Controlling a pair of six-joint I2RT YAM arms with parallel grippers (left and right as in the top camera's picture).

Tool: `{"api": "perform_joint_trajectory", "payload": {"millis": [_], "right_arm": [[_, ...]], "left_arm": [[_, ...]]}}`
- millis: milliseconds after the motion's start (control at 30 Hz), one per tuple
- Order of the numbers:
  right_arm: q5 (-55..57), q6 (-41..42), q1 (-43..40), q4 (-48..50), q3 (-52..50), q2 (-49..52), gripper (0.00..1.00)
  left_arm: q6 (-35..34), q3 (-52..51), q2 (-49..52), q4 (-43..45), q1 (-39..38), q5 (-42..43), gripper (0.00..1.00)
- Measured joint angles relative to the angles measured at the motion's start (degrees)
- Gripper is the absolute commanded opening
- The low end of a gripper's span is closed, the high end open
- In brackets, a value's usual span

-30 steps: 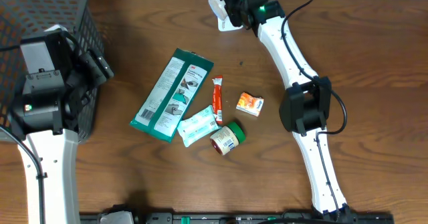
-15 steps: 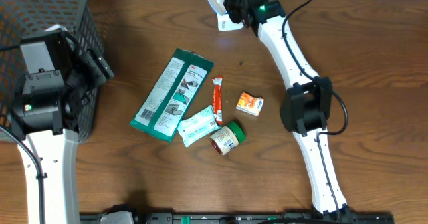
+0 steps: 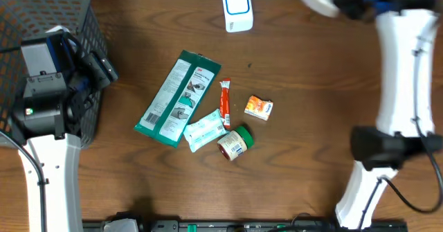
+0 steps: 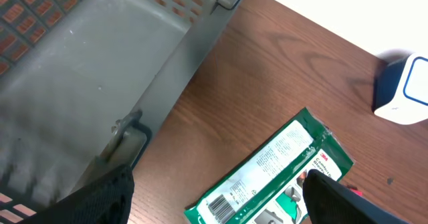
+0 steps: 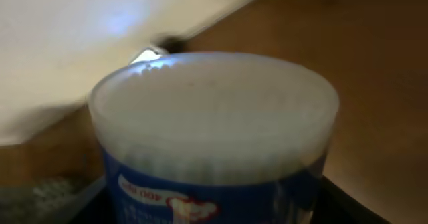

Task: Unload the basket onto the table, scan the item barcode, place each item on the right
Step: 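Move the tub right and set it down at the right edge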

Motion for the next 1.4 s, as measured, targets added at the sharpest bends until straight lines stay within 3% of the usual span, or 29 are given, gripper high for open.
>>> {"api": "perform_joint_trajectory", "payload": {"millis": [133, 300, 433, 667, 767, 833, 900, 933, 1400], "right_arm": [[-0.09, -10.73, -10.27, -14.01, -0.44, -0.13, 0.22], [0.96, -17.75, -19.85, -16.39, -5.79, 2.86, 0.22], [3.80, -20.20, -23.98, -11.89, -15.32, 3.56, 0.22], [6.73, -25.07, -27.26, 9.09, -40.72, 4.94, 0.26], [6.91, -27.65, -27.50, 14.19, -47.04, 5.07, 0.37], [6.99, -28.39, -27.56, 14.88, -47.98, 5.05, 0.72], [7.06, -28.92, -27.58, 14.97, -47.98, 5.05, 0.87], [7.15, -29.14, -27.58, 14.88, -47.98, 5.05, 0.99], [7.08, -29.81, -27.63, 13.81, -47.98, 5.03, 0.99]], "left_arm": [[0.00, 0.00, 0.00, 0.04, 0.00, 0.00, 0.83], [0.00, 0.00, -0.02, 0.04, 0.00, 0.00, 0.83], [0.00, 0.00, -0.02, 0.02, 0.00, 0.00, 0.83], [0.02, 0.00, -0.02, 0.00, -0.02, 0.00, 0.83], [0.00, 0.00, -0.02, 0.02, -0.02, 0.00, 0.83], [0.00, 0.00, -0.02, 0.02, 0.00, 0.00, 0.83], [0.00, 0.00, -0.02, 0.02, 0.00, 0.00, 0.83], [0.02, 0.00, -0.02, 0.02, 0.00, 0.00, 0.83], [0.00, 0.00, -0.02, 0.02, 0.00, 0.00, 0.83]]}}
